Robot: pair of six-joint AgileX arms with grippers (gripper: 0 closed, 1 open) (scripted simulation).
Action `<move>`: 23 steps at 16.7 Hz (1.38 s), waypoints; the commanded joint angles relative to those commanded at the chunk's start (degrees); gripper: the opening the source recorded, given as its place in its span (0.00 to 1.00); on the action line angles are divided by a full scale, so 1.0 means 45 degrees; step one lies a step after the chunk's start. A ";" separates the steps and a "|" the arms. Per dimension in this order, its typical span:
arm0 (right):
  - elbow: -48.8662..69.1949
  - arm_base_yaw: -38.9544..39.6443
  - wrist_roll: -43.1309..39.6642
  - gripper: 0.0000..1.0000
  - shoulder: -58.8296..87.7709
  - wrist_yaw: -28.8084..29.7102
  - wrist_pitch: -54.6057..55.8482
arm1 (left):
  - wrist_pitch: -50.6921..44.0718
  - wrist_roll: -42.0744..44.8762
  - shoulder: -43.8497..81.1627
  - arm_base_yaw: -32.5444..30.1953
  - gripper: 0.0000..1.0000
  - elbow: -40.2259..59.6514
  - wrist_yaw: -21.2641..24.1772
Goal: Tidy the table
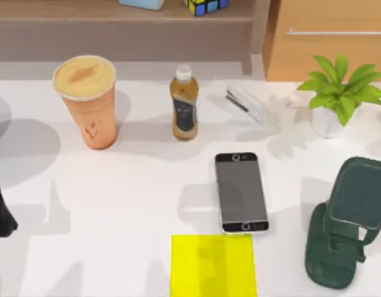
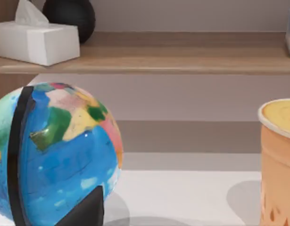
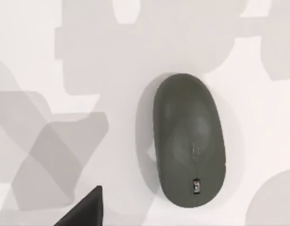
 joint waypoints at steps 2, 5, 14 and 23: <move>0.1243 -0.0179 -0.0634 1.00 0.1870 0.0000 -0.1134 | 0.0000 0.0000 0.0000 0.0000 1.00 0.0000 0.0000; 0.2592 -0.0377 -0.1317 1.00 0.3852 0.0004 -0.2363 | 0.0000 0.0000 0.0000 0.0000 1.00 0.0000 0.0000; 0.3004 -0.0419 -0.1565 1.00 0.4694 0.0007 -0.2666 | 0.0000 0.0000 0.0000 0.0000 1.00 0.0000 0.0000; 0.0787 -0.0442 -0.1558 1.00 0.6355 0.0011 0.1214 | 0.0000 0.0000 0.0000 0.0000 1.00 0.0000 0.0000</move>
